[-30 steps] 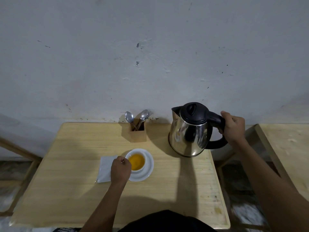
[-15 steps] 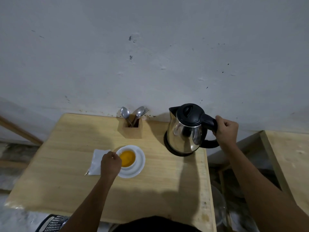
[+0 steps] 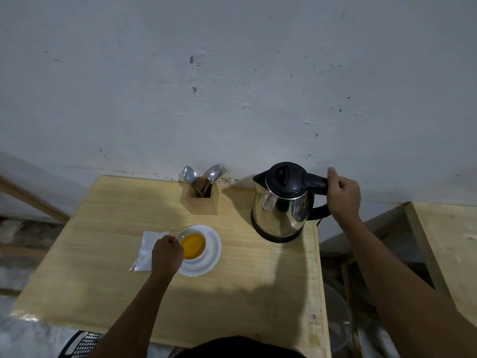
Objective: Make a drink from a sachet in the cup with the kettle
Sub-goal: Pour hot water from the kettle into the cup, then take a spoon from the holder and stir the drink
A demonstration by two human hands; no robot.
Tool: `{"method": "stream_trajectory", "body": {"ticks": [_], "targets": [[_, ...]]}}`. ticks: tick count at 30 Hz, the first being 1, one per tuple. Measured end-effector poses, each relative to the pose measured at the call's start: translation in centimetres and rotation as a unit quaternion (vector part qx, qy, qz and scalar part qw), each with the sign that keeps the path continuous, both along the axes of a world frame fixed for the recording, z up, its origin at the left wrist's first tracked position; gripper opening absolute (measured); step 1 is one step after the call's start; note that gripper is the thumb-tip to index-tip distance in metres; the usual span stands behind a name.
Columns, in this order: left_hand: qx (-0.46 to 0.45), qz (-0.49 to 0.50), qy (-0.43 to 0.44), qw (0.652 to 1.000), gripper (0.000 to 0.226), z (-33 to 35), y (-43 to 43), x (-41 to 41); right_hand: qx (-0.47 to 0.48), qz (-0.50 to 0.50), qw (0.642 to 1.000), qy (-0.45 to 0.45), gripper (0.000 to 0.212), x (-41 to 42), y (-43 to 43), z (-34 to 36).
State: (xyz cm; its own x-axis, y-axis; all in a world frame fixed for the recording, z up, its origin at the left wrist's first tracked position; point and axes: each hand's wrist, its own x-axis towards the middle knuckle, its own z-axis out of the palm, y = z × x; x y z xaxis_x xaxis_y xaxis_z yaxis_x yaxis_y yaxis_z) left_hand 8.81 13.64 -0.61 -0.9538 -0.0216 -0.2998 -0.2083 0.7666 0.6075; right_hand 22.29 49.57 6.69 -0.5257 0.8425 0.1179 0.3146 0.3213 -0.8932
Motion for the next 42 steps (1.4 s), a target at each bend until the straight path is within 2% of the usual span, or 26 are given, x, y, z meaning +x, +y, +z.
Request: {"method": "stream_trajectory", "body": {"ticks": [7, 14, 17, 19, 21, 24, 26, 28, 30, 36, 40, 42], "targets": [[-0.003, -0.031, 0.011, 0.999, 0.024, -0.4, -0.5, -0.1, 0.124, -0.059, 0.988, -0.066, 0.044, -0.2, -3.7, -0.4], [0.017, -0.052, -0.002, 0.999, 0.029, -0.3, -1.0, -0.5, 0.112, -0.086, 0.989, -0.047, 0.048, -0.9, -6.0, 1.0], [0.025, -0.074, -0.015, 0.997, 0.033, 0.1, -1.3, -0.7, 0.182, -0.065, 0.981, -0.023, 0.042, -1.3, -7.3, 1.7], [0.022, -0.104, -0.031, 0.994, 0.032, 0.3, -1.9, -1.2, 0.262, -0.038, 0.964, 0.003, 0.032, -2.0, -8.7, 2.2], [0.023, -0.137, -0.049, 0.989, 0.028, 0.5, -2.4, -1.8, 0.345, 0.009, 0.938, 0.046, 0.018, -3.3, -10.8, 2.5], [0.077, -0.151, -0.090, 0.981, 0.020, 0.8, -3.2, -2.6, 0.383, 0.117, 0.913, 0.073, 0.009, -6.2, -14.9, 2.1], [0.093, -0.162, -0.119, 0.975, 0.017, 1.0, -3.6, -3.3, 0.360, 0.190, 0.913, 0.025, 0.013, -8.5, -17.1, 2.2], [0.097, -0.175, -0.148, 0.968, 0.014, 1.2, -4.1, -4.0, 0.254, 0.265, 0.926, -0.091, 0.021, -11.4, -18.8, 2.7], [0.091, -0.202, -0.167, 0.961, 0.012, 1.5, -4.4, -4.6, 0.165, 0.304, 0.916, -0.205, 0.025, -14.4, -19.7, 2.4], [0.075, -0.253, -0.206, 0.942, 0.023, 1.8, -5.4, -6.0, 0.131, 0.280, 0.872, -0.380, 0.024, -21.0, -19.6, -1.5], [0.093, -0.289, -0.198, 0.932, 0.021, 1.6, -5.7, -6.9, 0.167, 0.288, 0.839, -0.430, 0.028, -22.9, -19.6, -2.8], [0.092, -0.302, -0.200, 0.927, 0.021, 1.4, -5.7, -7.1, 0.167, 0.286, 0.839, -0.433, 0.027, -23.1, -19.5, -3.5]]}}
